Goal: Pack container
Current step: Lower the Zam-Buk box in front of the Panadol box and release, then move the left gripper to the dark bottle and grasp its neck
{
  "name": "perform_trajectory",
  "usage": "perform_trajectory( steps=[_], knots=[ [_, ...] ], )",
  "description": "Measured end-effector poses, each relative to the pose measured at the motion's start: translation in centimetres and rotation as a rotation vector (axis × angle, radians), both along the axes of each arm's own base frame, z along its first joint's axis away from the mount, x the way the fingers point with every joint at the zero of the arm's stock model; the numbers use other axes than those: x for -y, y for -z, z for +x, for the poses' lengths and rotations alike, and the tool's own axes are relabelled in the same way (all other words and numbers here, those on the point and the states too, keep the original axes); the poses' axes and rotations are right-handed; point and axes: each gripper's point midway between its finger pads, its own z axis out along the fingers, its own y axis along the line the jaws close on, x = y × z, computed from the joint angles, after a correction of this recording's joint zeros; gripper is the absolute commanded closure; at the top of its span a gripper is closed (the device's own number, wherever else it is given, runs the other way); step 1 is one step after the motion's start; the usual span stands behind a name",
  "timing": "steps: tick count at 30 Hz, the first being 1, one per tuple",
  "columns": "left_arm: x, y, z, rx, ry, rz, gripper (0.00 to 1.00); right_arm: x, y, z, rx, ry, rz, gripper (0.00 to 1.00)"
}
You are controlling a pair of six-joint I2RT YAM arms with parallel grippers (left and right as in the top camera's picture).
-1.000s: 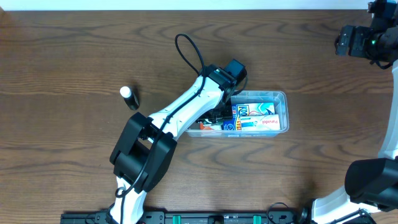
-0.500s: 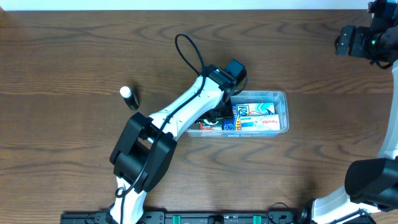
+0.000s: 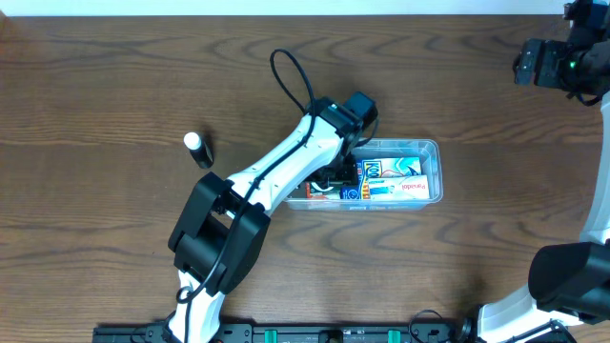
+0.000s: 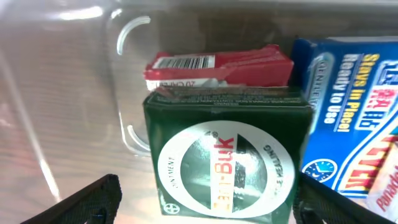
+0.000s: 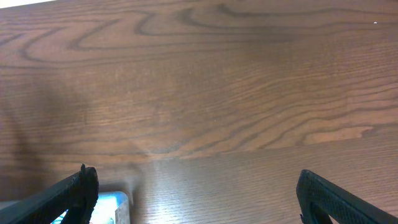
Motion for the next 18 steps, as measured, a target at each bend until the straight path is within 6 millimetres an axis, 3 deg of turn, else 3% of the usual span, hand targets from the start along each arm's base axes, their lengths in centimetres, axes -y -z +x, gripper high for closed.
perform_trajectory(
  steps=[6,13,15,18],
  knots=[
    [0.7,-2.7,1.1,0.053,0.058,-0.033,0.11,0.0,0.0,0.0,0.0,0.0,0.0,0.01],
    [1.0,-9.4,1.8,0.189,0.117,-0.125,0.08,0.0,0.0,0.0,0.0,0.0,0.0,0.01],
    [0.0,-11.7,1.6,0.225,0.111,-0.146,0.06,0.0,0.0,0.0,0.0,0.0,0.0,0.01],
    [-3.0,-14.9,2.0,0.281,0.071,-0.167,0.02,0.0,0.0,0.0,0.0,0.0,0.0,0.01]
  ],
)
